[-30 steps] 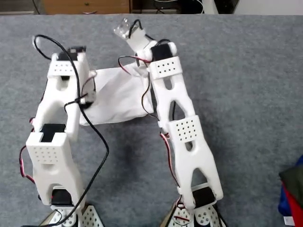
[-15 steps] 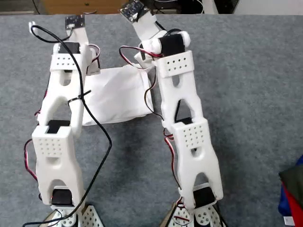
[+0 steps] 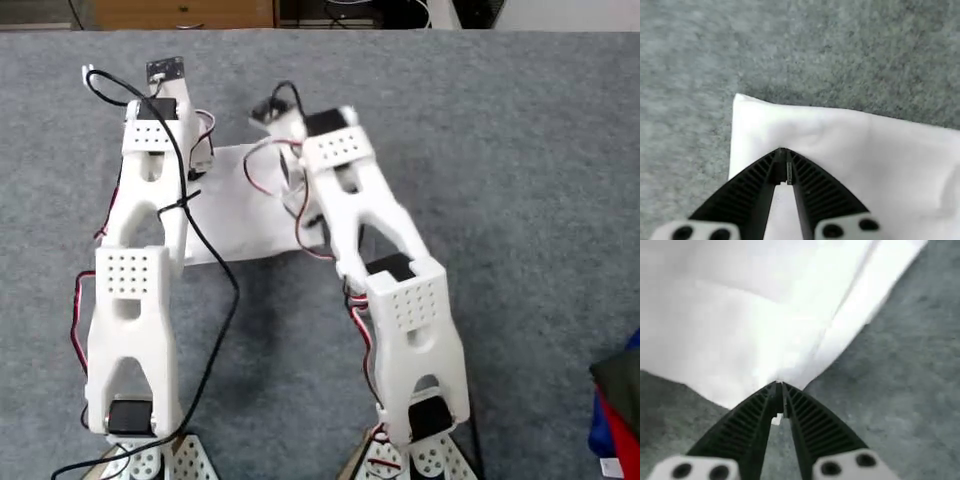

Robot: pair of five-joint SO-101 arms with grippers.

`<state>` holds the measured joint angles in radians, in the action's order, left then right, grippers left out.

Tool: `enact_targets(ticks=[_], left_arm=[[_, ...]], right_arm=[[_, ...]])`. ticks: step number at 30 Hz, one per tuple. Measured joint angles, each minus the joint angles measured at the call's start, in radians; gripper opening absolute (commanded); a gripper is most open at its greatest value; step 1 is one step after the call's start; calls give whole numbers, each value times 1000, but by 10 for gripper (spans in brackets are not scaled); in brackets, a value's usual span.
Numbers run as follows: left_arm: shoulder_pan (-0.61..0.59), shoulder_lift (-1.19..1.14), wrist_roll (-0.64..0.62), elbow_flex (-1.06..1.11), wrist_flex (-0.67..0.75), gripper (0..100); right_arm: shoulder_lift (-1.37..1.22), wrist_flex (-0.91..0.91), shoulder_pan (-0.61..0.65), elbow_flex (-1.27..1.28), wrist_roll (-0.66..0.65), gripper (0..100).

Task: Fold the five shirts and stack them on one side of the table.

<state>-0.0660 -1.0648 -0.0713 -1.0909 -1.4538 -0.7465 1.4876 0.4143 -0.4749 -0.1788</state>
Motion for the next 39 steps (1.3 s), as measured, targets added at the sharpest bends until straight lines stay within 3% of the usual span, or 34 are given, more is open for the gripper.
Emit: enact_targets(ticks=[5, 12, 18, 24, 28, 33, 39], left_arm=[[-17, -78, 0, -137, -52, 20], [-51, -112, 0, -192, -57, 20], [-57, -115, 0, -267, -112, 21], [8, -114, 0, -500, -262, 30], [31, -54, 2, -509, -293, 30], [32, 196, 14, -308, -296, 19], [57, 614, 91, 190, -296, 19]], right_arm=[[57, -94, -40, 160, 0, 6], [95, -95, -60, 172, -23, 8], [224, -17, -38, 77, -23, 9], [362, 94, 12, -11, 2, 7], [405, 230, 11, -15, 29, 6], [488, 279, -15, 72, 75, 6], [736, 279, -17, 310, 84, 9]])
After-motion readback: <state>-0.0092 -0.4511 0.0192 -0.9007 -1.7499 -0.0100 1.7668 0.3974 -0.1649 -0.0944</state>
